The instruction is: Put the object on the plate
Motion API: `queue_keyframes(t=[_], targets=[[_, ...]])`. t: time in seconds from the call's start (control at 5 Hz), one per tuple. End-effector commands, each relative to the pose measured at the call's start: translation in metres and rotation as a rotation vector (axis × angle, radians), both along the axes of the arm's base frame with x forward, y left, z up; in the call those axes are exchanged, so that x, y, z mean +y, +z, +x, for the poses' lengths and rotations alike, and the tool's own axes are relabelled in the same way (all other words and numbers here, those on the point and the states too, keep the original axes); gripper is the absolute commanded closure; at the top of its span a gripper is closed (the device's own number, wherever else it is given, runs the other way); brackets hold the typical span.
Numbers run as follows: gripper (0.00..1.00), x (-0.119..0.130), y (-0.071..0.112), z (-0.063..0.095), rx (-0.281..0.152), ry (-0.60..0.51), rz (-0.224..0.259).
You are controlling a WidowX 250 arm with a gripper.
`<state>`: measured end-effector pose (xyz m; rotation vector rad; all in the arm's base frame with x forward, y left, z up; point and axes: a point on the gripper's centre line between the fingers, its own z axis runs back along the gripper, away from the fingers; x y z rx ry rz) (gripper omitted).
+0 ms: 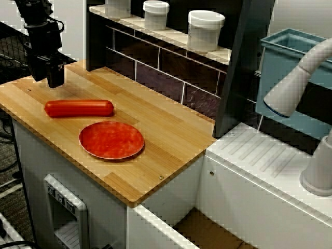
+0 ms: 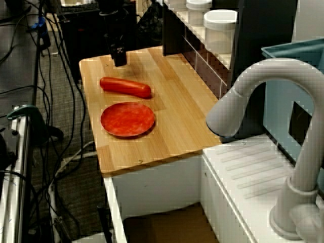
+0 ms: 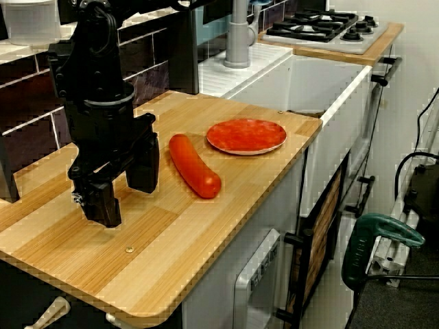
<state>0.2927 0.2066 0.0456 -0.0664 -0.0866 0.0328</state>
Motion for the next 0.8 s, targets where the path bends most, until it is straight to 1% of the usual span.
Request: queue_keyframes(t=[0.0,0.2,0.4,0.6], targets=[[0.0,0.0,0.0,0.0,0.0,0.0,0.0],[0.0,-0.025,0.038,-0.008,0.013,-0.105,-0.055],[0.0,-0.041,0.061,-0.014,-0.005,-0.195,-0.083],[0.0,-0.057,0.072,-0.026,-0.052,-0.26,-0.055]])
